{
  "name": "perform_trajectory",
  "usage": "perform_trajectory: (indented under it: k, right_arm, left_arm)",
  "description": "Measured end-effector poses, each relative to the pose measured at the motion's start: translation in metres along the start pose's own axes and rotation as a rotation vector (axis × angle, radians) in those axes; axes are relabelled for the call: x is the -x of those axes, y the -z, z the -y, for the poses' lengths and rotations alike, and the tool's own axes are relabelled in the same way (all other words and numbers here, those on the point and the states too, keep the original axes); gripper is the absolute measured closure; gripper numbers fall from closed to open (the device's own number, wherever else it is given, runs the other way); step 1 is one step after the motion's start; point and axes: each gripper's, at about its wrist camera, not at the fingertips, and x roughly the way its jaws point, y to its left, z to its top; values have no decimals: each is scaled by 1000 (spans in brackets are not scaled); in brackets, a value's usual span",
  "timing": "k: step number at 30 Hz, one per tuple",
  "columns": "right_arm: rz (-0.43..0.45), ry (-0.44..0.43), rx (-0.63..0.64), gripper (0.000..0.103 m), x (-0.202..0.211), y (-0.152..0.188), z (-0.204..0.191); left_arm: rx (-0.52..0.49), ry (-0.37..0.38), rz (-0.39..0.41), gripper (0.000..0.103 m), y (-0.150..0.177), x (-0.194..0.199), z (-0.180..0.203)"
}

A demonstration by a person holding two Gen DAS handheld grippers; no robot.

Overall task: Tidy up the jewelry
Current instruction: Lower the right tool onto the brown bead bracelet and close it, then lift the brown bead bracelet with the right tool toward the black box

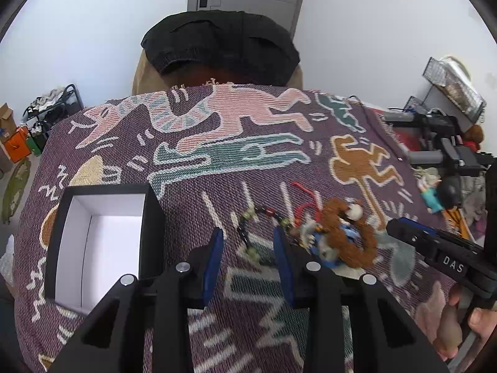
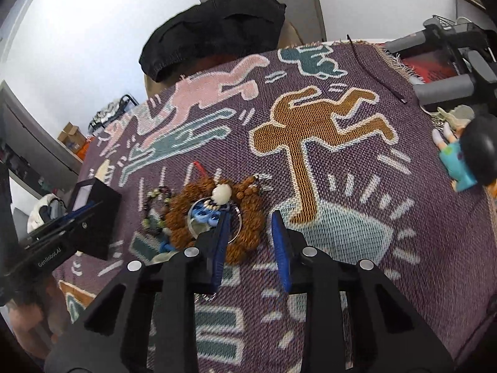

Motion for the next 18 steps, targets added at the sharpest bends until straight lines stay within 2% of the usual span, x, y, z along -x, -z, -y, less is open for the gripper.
perform_trajectory:
  k: [7,12,15,18]
  right_arm:
    - [-66,10,6,74,-31,-4,-1]
    - [-96,40,16,74,-46,-3,-3]
    - [-104,58,39,74,-47,-3,-6]
    - [-104,55,25,83,-46,-3,-1]
  left_arm:
    - [10,-12,-63,79,-2,-42,-3]
    - [21,-24,-93,80,1,-64,-8]
    - [18,-28,-84,80,-2,-66,-7]
    - [18,-45,-90,80,-6,-69,-4]
